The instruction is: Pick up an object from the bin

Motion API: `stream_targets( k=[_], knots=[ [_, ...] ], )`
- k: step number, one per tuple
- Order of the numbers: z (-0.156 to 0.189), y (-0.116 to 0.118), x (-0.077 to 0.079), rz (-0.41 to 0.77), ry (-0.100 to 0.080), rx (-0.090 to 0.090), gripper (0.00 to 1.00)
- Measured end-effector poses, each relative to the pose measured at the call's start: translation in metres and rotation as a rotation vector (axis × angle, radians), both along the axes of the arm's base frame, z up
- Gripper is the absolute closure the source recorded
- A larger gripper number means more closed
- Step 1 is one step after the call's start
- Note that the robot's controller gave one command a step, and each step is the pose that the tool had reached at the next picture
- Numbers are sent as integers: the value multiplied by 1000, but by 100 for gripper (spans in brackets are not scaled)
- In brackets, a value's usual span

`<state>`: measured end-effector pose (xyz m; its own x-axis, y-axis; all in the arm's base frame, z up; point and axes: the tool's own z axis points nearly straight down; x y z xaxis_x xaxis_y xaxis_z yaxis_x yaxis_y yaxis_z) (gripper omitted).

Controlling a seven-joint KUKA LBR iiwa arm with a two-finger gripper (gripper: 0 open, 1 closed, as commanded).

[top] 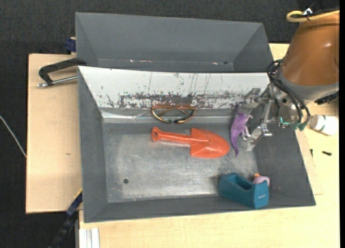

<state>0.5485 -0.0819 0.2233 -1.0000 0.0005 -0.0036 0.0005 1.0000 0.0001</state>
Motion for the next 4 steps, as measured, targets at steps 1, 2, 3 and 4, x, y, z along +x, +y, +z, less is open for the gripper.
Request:
stream_targets(
  k=[1, 2, 3, 4],
  knots=[
    [-38, 10, 2, 47, -6, -2, 0],
    [-66, 23, -14, 290, 9, 2, 0],
    [-62, 25, -15, 371, 5, 1, 0],
    [-93, 11, -16, 479, 4, 1, 0]
  ],
)
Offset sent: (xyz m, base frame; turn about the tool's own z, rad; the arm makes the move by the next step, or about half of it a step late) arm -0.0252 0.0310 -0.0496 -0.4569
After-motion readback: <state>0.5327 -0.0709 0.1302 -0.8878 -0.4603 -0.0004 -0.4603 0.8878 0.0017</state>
